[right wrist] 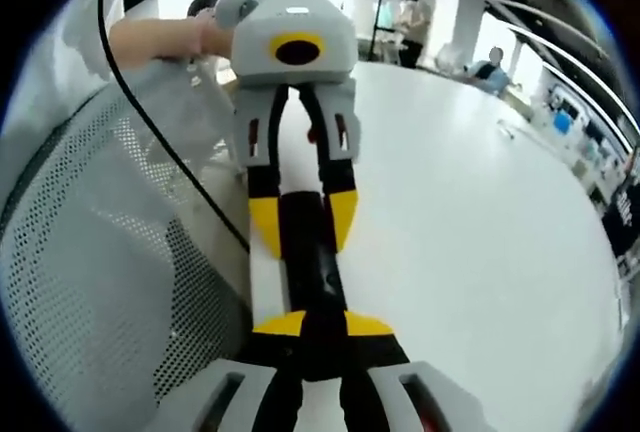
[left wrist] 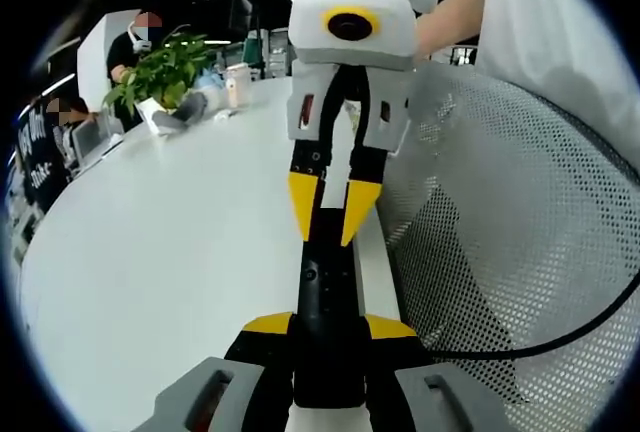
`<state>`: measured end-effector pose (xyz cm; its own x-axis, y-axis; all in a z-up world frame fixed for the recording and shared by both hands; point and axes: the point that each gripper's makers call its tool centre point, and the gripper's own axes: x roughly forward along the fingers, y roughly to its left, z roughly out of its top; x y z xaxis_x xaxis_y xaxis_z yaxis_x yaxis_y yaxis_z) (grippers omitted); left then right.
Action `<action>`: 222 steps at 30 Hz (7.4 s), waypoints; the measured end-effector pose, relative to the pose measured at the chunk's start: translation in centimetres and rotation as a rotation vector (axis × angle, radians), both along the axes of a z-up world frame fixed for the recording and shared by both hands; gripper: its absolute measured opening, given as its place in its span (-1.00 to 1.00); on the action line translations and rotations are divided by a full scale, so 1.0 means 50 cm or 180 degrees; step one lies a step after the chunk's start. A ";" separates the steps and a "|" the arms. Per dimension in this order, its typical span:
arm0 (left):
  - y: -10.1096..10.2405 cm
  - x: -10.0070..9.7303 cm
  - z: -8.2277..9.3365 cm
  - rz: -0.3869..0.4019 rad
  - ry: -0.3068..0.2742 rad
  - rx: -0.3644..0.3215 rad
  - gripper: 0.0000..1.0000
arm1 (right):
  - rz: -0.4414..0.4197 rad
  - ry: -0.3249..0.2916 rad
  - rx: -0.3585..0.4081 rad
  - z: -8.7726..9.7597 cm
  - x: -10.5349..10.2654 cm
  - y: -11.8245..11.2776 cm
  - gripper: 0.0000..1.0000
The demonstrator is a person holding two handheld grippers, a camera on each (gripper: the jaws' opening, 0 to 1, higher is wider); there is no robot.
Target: Press the specified remote control buttons in sequence, fully releasing each button before pressing the next.
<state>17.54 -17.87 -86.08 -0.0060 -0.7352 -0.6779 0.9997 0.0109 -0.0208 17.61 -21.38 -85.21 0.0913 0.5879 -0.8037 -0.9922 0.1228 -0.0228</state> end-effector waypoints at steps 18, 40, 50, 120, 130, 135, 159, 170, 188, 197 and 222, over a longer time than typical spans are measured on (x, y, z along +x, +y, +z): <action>-0.001 -0.001 0.001 -0.0007 0.0001 0.0001 -0.51 | 0.0637 0.0037 -0.0801 -0.008 -0.007 0.008 -0.85; -0.001 0.000 0.001 0.0010 0.0003 -0.0014 -0.51 | -0.0296 0.0056 0.0391 0.004 0.003 0.009 -0.85; -0.001 0.000 0.001 -0.0001 -0.0003 0.0000 -0.51 | -0.0082 0.0007 0.0100 0.000 -0.001 0.014 -0.85; -0.002 0.000 0.001 -0.0009 -0.0001 -0.0009 -0.51 | 0.0421 0.0030 -0.1026 -0.011 -0.005 0.027 -0.94; -0.003 0.000 0.001 0.0001 0.0003 -0.0019 -0.51 | 0.0300 0.0004 -0.0778 -0.008 -0.005 0.022 -0.93; -0.003 0.000 0.001 -0.0004 0.0004 -0.0020 -0.51 | 0.0117 -0.0102 -0.0402 -0.004 -0.004 0.023 -0.93; -0.003 0.000 0.001 -0.0006 -0.0002 -0.0016 -0.51 | -0.0051 -0.0209 0.0068 0.003 0.001 0.029 -1.00; -0.002 0.001 0.001 -0.0012 -0.0003 -0.0013 -0.51 | 0.0112 0.0043 -0.0324 -0.003 0.004 0.030 -1.00; -0.002 0.002 0.002 0.0004 0.0005 -0.0026 -0.51 | -0.0055 0.0152 -0.0153 -0.001 0.005 0.025 -1.00; -0.002 0.003 0.002 -0.0005 0.0005 -0.0023 -0.51 | -0.0163 0.0255 -0.0147 -0.002 0.001 0.009 -1.00; -0.003 0.002 0.001 -0.0005 0.0011 -0.0024 -0.51 | 0.0032 0.0091 -0.0482 -0.006 0.000 0.008 -1.00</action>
<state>17.64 -18.02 -86.04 -0.0095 -0.7403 -0.6722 0.9997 0.0092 -0.0243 17.63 -20.98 -85.48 0.0619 0.4606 -0.8855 -0.9938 0.1103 -0.0121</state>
